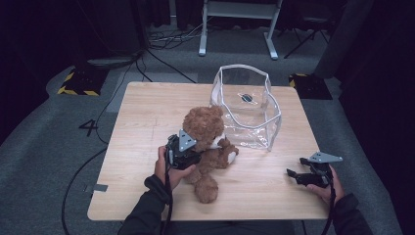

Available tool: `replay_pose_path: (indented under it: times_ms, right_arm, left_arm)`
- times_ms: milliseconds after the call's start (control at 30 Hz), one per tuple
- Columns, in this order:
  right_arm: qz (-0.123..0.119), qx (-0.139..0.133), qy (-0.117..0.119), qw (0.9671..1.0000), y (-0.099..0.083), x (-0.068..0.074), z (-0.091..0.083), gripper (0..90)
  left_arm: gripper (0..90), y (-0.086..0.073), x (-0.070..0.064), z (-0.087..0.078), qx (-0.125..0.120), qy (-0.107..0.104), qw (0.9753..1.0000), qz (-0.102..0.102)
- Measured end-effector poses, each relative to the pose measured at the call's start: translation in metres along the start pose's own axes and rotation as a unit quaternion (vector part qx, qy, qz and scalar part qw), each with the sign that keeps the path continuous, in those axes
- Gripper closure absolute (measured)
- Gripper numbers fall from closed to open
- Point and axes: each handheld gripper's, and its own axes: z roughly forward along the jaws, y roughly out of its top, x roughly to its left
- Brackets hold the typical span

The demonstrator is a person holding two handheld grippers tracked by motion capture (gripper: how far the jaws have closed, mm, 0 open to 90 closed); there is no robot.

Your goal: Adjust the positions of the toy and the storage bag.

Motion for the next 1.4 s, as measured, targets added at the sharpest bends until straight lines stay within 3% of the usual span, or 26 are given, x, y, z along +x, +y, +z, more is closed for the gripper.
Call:
replay_pose_path:
  times_ms: [367,567,733,967,1000,1267,1400]
  right_arm:
    - [0.001,0.002,0.006,1.0000,0.001,-0.001,0.001,16.4]
    - [-0.001,0.002,0.007,1.0000,0.002,-0.001,0.002,16.5]
    - [0.013,0.002,-0.007,0.9999,0.003,-0.003,0.004,16.7]
    - [0.008,0.002,0.011,0.9999,0.004,-0.008,0.002,21.2]
    - [-0.006,-0.009,0.015,0.9998,0.005,-0.008,0.001,22.5]
    - [-0.034,-0.059,0.044,0.9967,0.041,0.001,-0.015,25.5]
    - [-0.058,-0.070,0.043,0.9949,0.064,0.009,-0.019,25.4]
  left_arm:
    - [51.4,-0.020,0.024,-0.033,0.004,0.023,0.9997,0.002]
    - [50.4,-0.038,0.039,-0.058,0.002,0.032,0.9995,-0.008]
    - [50.3,-0.046,0.045,-0.066,-0.005,0.031,0.9994,-0.017]
    - [50.3,-0.053,0.048,-0.071,-0.007,0.031,0.9993,-0.020]
    - [50.3,-0.054,0.047,-0.070,-0.007,0.033,0.9993,-0.019]
    - [50.1,-0.054,0.042,-0.066,-0.006,0.038,0.9993,0.002]
    - [50.1,-0.055,0.044,-0.065,-0.011,0.035,0.9993,-0.003]
